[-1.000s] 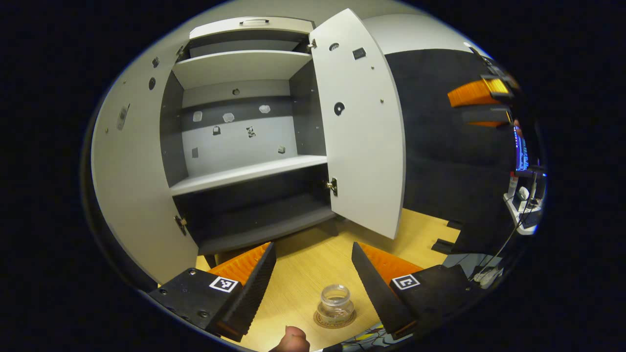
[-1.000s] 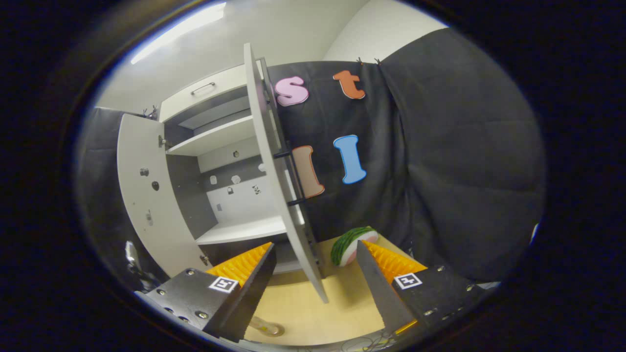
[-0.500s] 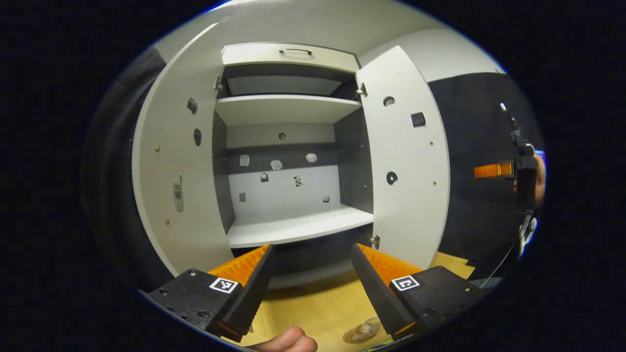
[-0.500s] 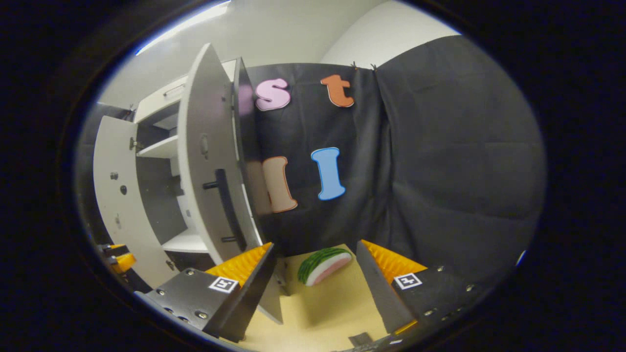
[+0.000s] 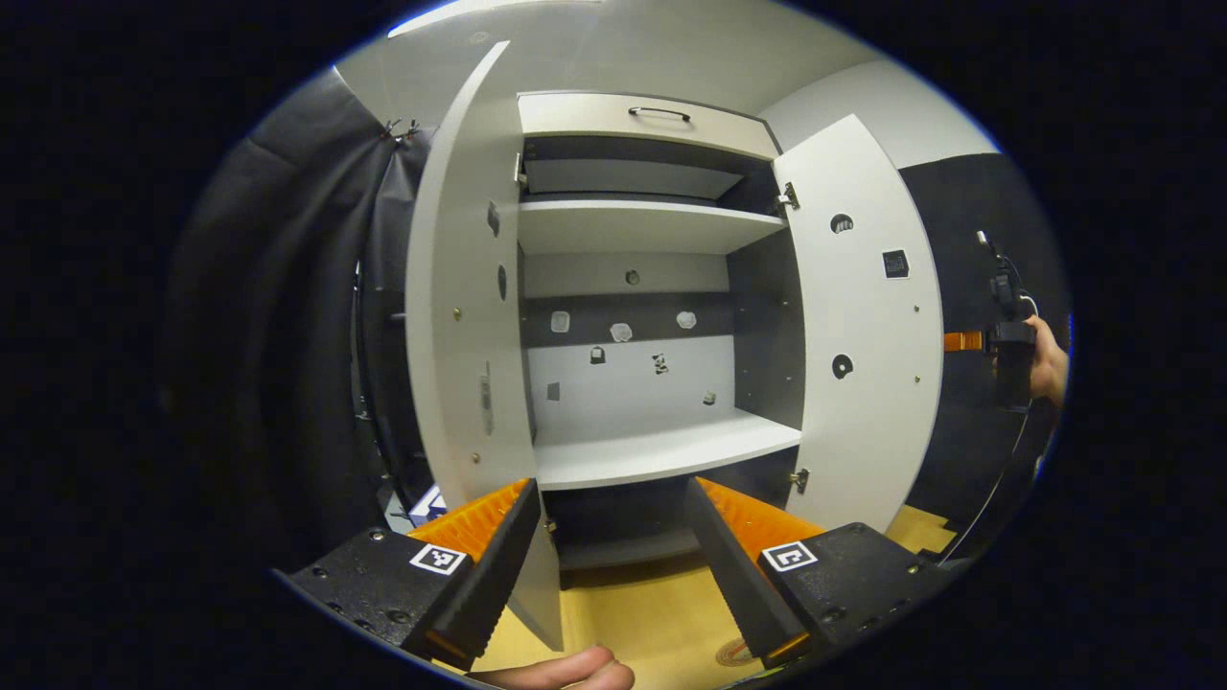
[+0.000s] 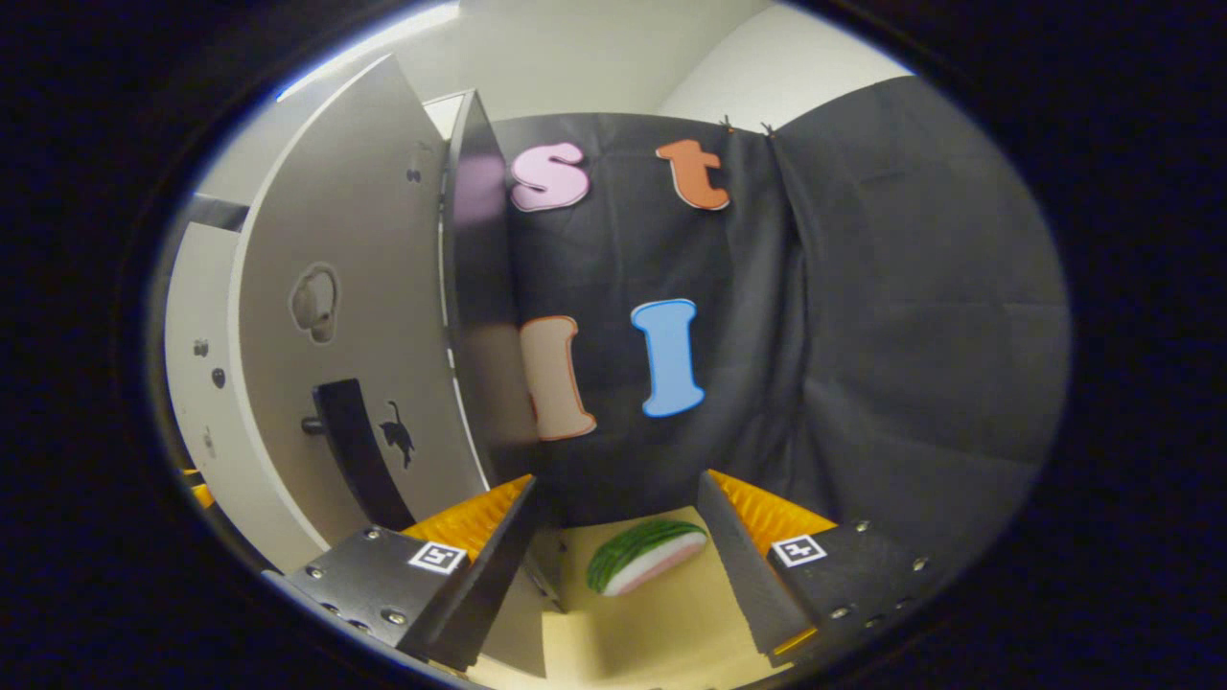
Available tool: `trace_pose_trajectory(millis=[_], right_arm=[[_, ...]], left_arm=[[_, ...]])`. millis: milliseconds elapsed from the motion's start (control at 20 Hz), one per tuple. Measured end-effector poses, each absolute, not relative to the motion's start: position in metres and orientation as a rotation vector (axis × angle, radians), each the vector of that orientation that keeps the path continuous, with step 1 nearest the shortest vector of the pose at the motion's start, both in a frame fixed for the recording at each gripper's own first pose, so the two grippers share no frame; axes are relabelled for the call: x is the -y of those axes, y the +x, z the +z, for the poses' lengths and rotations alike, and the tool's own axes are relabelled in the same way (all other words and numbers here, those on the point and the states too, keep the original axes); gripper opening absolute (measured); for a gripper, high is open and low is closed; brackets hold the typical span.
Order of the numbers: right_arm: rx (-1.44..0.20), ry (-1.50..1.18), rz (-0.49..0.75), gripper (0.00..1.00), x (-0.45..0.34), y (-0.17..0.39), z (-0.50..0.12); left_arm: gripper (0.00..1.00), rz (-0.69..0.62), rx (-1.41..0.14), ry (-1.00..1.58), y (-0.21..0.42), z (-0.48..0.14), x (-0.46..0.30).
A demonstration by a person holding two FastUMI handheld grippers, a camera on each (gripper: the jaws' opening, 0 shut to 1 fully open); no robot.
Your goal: Grasp the bottle in the cabinet with the left hand and place it on the coaster, then close the right door with the right hand and the left door with the left hand.
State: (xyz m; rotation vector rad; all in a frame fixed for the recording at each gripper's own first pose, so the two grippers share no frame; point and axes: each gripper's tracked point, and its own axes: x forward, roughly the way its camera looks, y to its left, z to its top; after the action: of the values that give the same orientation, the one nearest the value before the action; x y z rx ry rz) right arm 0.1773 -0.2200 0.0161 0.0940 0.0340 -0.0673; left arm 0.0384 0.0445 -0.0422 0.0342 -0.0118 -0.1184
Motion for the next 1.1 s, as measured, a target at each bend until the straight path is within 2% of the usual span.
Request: trace_pose_trajectory(millis=[50, 100, 200, 300, 350, 550, 600, 650, 750, 800, 900, 1050, 1100], right_arm=[[-0.027, 0.081, 0.010, 1.00, 0.196, 0.178, 0.018], [-0.019, 0.033, 0.017, 1.00, 0.189, 0.184, 0.021], [-0.025, -0.017, 0.021, 0.86, 0.174, 0.182, 0.026], [-0.040, -0.004, 0.052, 0.82, 0.156, 0.181, 0.021], [-0.044, 0.013, 0.064, 0.86, 0.147, 0.180, 0.019], [-0.033, 0.055, 0.039, 0.86, 0.130, 0.176, 0.017], [-0.028, 0.056, 0.027, 0.82, 0.128, 0.176, 0.018], [-0.034, 0.059, 0.022, 0.86, 0.124, 0.175, 0.017], [-0.045, 0.058, 0.025, 0.82, 0.114, 0.176, 0.016], [-0.043, 0.055, 0.025, 0.86, 0.111, 0.175, 0.016], [-0.052, 0.078, 0.012, 0.82, 0.108, 0.174, 0.014], [-0.040, 0.097, -0.007, 0.89, 0.109, 0.173, 0.015], [-0.041, 0.114, -0.011, 0.86, 0.110, 0.172, 0.013]], left_arm=[[0.96, -0.120, -0.001, 0.024, 0.031, -0.043, -0.047], [0.96, -0.136, -0.019, 0.010, 0.022, -0.042, -0.046], [0.96, -0.138, -0.018, -0.016, 0.000, -0.031, -0.048], [0.96, -0.123, -0.011, -0.029, -0.019, -0.019, -0.053], [0.96, -0.109, -0.003, -0.029, -0.027, -0.011, -0.057], [0.97, -0.104, 0.065, -0.037, -0.044, 0.018, -0.065], [0.96, -0.099, 0.074, -0.038, -0.047, 0.022, -0.070], [0.96, -0.097, 0.076, -0.039, -0.049, 0.023, -0.074], [0.96, -0.098, 0.072, -0.034, -0.052, 0.022, -0.080], [0.96, -0.097, 0.068, -0.030, -0.053, 0.020, -0.084], [0.96, -0.086, 0.062, -0.028, -0.051, 0.018, -0.093], [0.96, -0.083, 0.048, -0.025, -0.046, 0.012, -0.106], [0.96, -0.076, 0.049, -0.025, -0.044, 0.011, -0.111]])
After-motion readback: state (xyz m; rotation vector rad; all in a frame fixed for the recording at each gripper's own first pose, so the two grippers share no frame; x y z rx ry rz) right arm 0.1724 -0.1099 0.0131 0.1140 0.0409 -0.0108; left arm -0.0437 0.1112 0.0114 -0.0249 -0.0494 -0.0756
